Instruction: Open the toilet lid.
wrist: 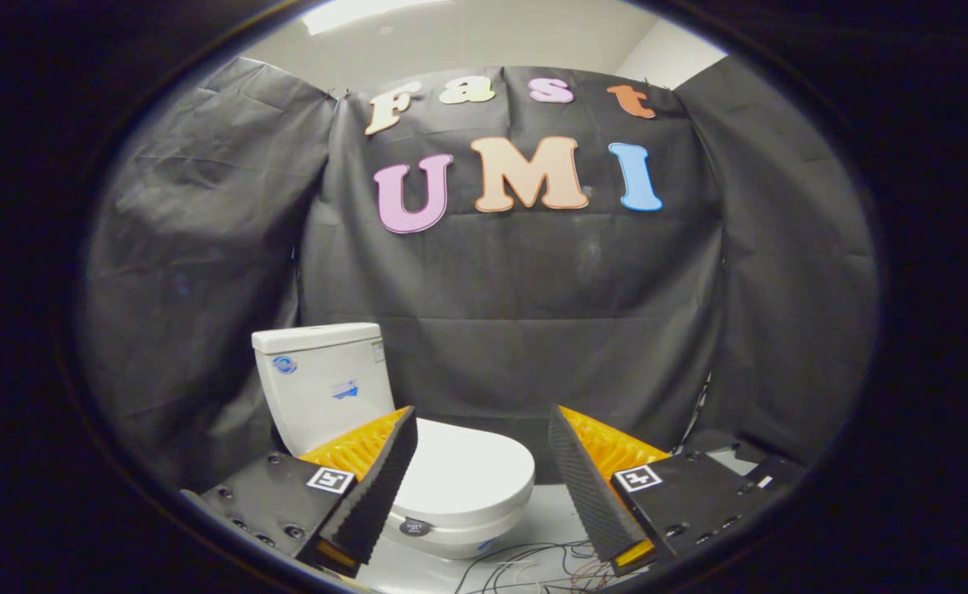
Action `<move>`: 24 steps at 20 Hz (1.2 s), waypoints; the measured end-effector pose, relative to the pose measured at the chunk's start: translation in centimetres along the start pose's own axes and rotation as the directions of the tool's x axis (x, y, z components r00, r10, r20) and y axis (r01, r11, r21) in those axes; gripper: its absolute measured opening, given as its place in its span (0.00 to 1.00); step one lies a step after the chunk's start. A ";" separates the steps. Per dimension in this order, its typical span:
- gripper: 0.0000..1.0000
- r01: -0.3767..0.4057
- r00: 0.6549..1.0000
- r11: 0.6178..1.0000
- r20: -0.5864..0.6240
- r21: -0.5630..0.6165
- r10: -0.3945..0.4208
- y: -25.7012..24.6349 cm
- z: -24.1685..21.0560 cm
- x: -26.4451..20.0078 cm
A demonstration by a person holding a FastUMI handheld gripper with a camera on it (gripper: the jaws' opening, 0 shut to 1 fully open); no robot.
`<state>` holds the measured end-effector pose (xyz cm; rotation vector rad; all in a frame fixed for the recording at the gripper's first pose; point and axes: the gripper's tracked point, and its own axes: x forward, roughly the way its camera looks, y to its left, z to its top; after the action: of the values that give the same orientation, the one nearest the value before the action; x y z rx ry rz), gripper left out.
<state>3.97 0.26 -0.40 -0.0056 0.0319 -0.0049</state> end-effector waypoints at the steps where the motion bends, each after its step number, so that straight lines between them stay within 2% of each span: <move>1: 0.98 0.000 1.000 1.000 -0.003 -0.006 0.000 0.0 0.0 0.6; 4: 0.98 -0.011 1.000 0.999 0.016 -0.051 0.012 0.9 0.4 2.1; 6: 0.98 -0.062 0.996 0.998 0.068 -0.027 0.064 2.8 1.7 3.6; 7: 0.98 -0.088 0.994 0.996 0.065 0.000 0.088 4.2 1.5 4.1; 11: 0.98 -0.088 0.995 0.996 0.057 0.003 0.087 7.9 0.0 5.0; 13: 0.97 -0.160 0.986 0.986 0.041 0.039 0.158 12.0 -1.4 4.8; 14: 0.98 -0.170 0.985 0.985 0.025 0.030 0.169 13.4 -2.6 4.6; 18: 0.98 -0.154 0.988 0.985 -0.042 -0.078 0.151 15.2 -6.9 3.3; 21: 0.99 -0.135 0.986 0.990 -0.108 -0.029 0.131 15.6 -10.3 2.5; 24: 0.99 -0.059 0.990 0.998 -0.129 0.021 0.061 14.9 -13.0 2.3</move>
<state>5.95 15.10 -13.53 0.0131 0.1621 0.0545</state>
